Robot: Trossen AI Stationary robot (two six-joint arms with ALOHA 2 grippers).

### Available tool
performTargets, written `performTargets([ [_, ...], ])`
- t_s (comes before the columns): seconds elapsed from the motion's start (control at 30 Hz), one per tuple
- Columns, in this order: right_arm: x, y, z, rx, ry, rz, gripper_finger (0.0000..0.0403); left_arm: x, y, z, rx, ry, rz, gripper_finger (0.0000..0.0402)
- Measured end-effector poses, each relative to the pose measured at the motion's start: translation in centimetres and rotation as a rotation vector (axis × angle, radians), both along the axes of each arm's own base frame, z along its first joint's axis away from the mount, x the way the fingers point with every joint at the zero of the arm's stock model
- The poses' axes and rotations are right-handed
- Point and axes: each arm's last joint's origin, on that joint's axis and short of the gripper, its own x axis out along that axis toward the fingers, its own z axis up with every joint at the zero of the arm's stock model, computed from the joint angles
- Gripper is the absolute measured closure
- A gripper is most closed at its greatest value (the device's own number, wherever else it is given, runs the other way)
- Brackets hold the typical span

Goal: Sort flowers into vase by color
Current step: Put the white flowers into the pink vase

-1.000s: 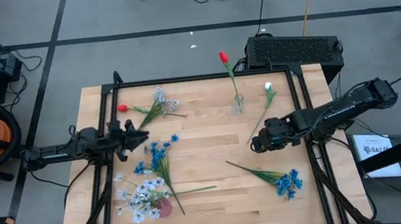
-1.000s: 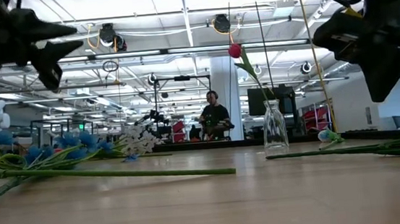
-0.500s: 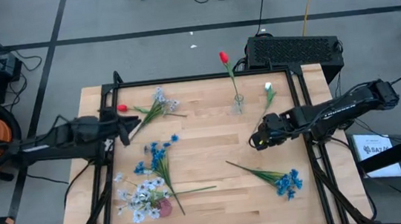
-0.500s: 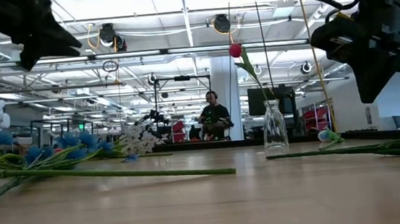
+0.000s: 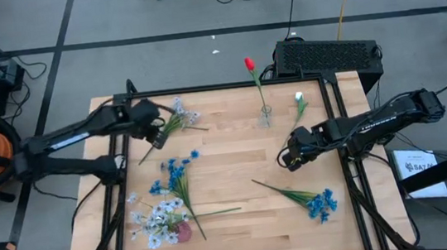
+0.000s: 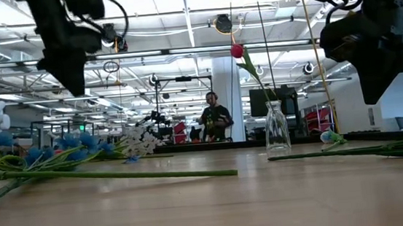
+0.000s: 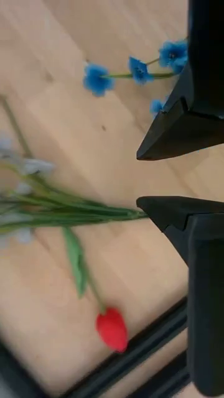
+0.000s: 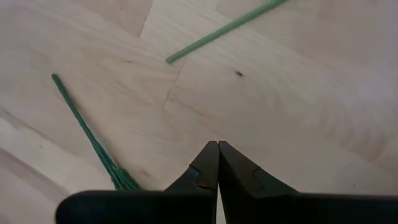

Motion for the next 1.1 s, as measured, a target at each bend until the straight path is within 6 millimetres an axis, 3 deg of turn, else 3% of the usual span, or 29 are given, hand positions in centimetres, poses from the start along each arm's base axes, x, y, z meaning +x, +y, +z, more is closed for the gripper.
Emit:
performTargets([
  [0.33, 0.0, -0.1, 0.0, -0.046, -0.003, 0.066, 0.0403, 1.8, 2.6, -3.1, -0.050, 0.167, 0.068, 0.0276],
  [0.73, 0.1, -0.1, 0.0, -0.072, -0.010, 0.118, 0.0403, 4.1, 5.1, -6.5, -0.061, 0.235, -0.007, 0.0150],
  [1.1, 0.1, -0.1, 0.0, -0.069, -0.011, 0.117, 0.0403, 5.4, 5.9, -10.0, -0.108, 0.366, -0.095, 0.0143],
])
